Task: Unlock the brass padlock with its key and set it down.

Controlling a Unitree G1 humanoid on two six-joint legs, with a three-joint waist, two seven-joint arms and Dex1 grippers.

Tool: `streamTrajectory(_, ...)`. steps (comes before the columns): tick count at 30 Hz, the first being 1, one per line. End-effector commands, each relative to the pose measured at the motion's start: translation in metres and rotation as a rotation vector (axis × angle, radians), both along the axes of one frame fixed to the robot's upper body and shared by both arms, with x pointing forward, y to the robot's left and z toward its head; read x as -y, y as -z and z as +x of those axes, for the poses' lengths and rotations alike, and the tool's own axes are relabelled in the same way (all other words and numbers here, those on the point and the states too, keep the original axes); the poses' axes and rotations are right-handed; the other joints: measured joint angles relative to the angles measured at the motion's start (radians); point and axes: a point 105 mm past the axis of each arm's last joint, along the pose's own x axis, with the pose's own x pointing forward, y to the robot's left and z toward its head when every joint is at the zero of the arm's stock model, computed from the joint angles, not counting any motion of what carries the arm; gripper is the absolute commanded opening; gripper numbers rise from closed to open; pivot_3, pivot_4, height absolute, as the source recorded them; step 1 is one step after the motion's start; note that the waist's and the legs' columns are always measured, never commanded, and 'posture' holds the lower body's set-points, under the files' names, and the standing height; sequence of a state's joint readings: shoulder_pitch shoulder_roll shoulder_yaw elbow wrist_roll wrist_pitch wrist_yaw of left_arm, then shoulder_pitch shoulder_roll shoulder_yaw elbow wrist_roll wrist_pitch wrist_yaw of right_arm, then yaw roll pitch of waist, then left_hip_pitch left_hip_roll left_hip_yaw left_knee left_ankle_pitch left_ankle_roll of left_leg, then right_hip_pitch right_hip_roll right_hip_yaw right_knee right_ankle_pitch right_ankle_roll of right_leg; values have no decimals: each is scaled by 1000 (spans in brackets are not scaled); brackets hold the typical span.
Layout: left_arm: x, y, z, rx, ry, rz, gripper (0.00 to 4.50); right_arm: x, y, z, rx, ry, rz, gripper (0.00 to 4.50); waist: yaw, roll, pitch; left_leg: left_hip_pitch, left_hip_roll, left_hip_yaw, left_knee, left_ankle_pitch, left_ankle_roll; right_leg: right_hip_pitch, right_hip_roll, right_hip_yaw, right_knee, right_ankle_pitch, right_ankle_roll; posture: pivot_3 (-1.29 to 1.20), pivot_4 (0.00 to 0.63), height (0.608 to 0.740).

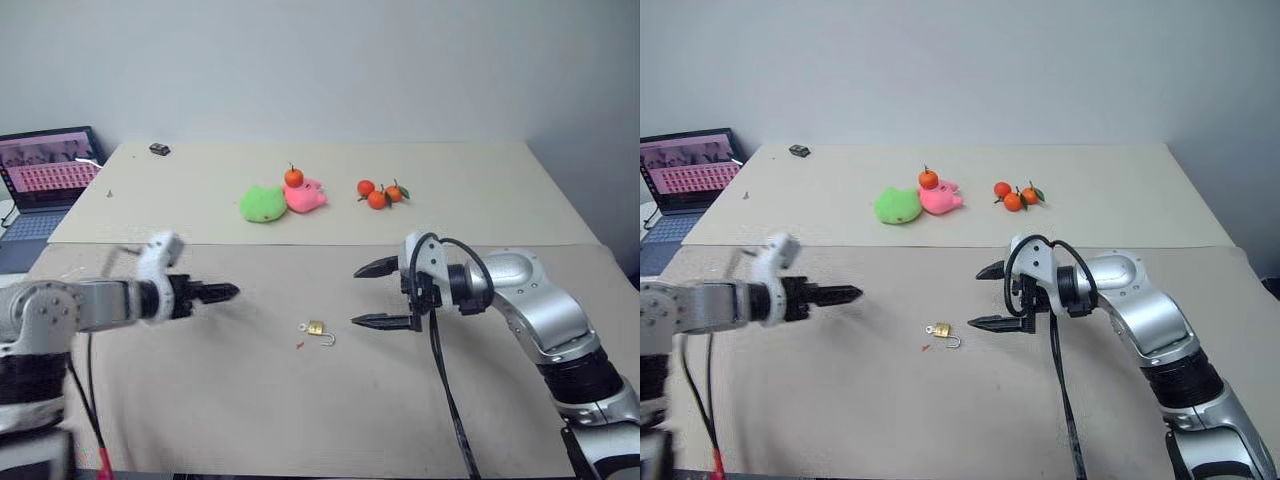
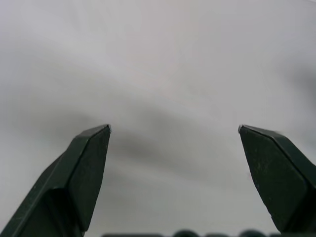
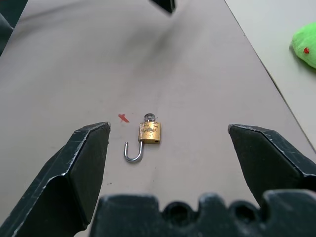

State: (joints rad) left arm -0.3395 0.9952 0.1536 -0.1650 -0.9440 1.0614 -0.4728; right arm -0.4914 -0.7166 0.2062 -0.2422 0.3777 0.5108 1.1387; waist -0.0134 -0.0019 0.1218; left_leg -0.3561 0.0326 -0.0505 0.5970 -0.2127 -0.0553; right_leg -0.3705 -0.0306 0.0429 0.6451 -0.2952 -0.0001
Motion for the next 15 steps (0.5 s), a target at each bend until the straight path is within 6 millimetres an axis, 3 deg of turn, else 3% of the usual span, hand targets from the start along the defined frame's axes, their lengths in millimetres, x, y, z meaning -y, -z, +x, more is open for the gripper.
streamTrajectory(1, 10, -22, -4, 266, 207, 85, 4417, 9, -13, 3, -3, 43, 76, 4500, 12, 2, -1, -1, -1, 1, -1, -1, 1, 0, -1, 0, -2, -1, 2, 0, 150, 660)
streamTrajectory(4, 13, -19, -10, 371, 263, 150, 4417, 24, -10, 9, -11, 124, 95, 4500, 14, 2, -2, -8, 1, 2, 1, -6, 12, 0, 0, 1, -3, -3, 3, 0, 150, 660)
streamTrajectory(7, 26, -25, -19, 426, 325, 82, 4417, 36, -6, 10, -10, 173, 88, 4500, 17, 2, -2, -13, 3, 0, 10, -13, 25, -1, 3, 1, -2, -4, 2, 0, 150, 660)
streamTrajectory(11, 39, -30, -25, 455, 393, 34, 4417, 48, -9, 8, 4, 220, 87, 4500, 12, 2, -1, -12, 3, 0, 10, -13, 27, -1, 4, 1, 0, -5, 4, 0, 150, 660)
streamTrajectory(15, 49, -37, -22, 473, 425, -17, 4417, 53, -14, 4, 18, 241, 92, 4500, 11, 1, -1, -12, 2, 0, 11, -12, 39, 0, 4, 1, 1, -5, 4, 0, 150, 660)
